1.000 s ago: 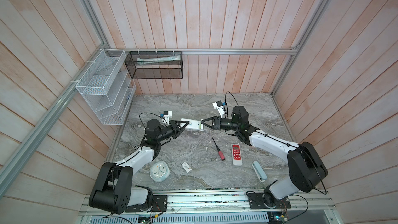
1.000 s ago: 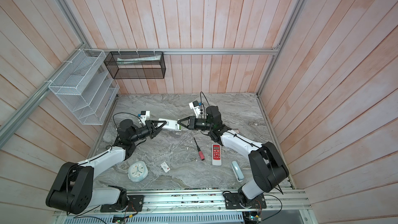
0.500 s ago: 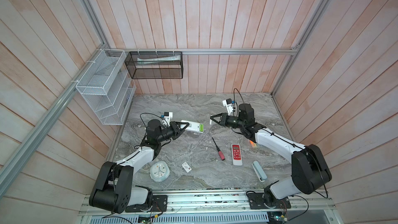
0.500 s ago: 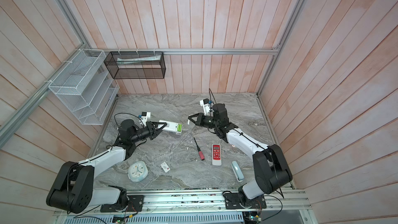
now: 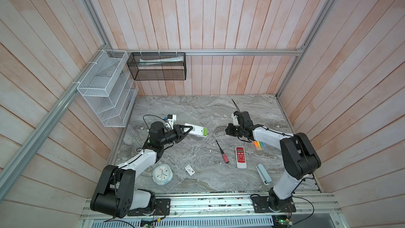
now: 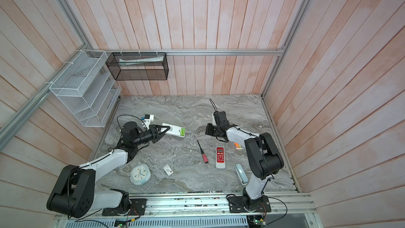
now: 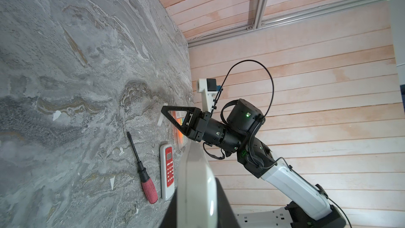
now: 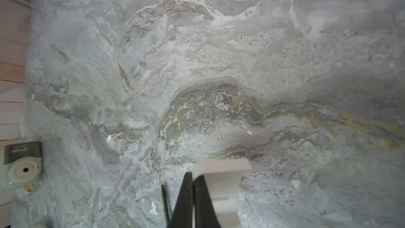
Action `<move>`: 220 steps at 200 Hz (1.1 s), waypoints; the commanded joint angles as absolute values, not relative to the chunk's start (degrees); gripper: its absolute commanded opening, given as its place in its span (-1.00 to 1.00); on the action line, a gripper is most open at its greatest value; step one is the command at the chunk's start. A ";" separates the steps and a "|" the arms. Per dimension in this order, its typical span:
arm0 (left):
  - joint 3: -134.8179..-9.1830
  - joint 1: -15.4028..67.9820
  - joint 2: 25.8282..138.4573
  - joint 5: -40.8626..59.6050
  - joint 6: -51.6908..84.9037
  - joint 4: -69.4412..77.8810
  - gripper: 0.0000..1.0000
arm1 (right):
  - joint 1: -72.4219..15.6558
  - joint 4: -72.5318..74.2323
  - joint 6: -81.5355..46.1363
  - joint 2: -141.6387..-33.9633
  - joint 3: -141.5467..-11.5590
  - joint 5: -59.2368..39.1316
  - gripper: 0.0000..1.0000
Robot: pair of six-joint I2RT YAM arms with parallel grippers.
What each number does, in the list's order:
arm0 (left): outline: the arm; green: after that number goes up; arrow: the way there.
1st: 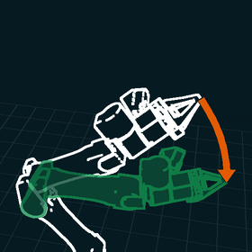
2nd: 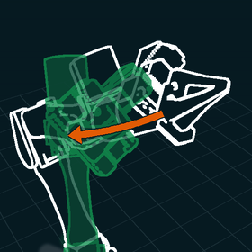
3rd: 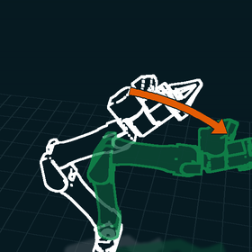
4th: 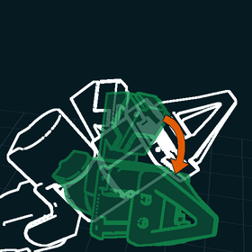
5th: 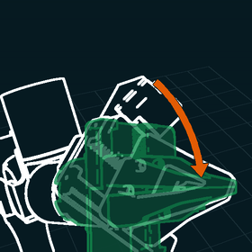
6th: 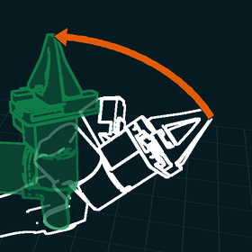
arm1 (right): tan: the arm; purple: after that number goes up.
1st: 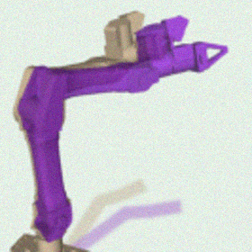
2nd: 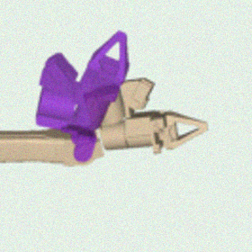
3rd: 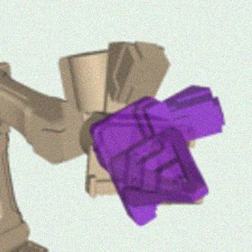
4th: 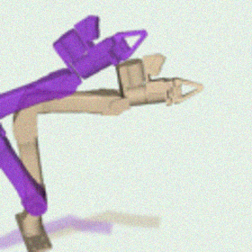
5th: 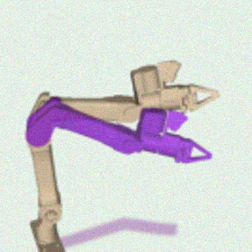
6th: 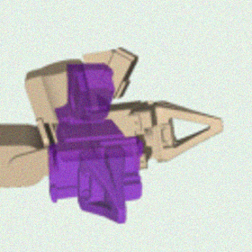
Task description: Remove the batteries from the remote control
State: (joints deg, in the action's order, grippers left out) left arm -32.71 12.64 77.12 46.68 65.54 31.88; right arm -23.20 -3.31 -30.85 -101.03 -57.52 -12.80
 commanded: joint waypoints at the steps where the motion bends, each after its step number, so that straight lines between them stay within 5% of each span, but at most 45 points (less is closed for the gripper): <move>1: -32.24 12.30 76.11 47.90 64.34 32.33 -0.99 | -23.07 -5.57 -29.13 -102.66 -59.42 -10.11 -1.00; 135: -32.70 12.30 76.29 47.98 64.16 31.41 -0.99 | -22.68 -4.07 -28.13 -107.40 -61.03 -12.60 -0.83; 220: -32.23 12.30 75.94 47.89 63.65 30.93 -0.99 | -22.63 -2.99 -25.58 -104.36 -59.90 -14.24 -0.37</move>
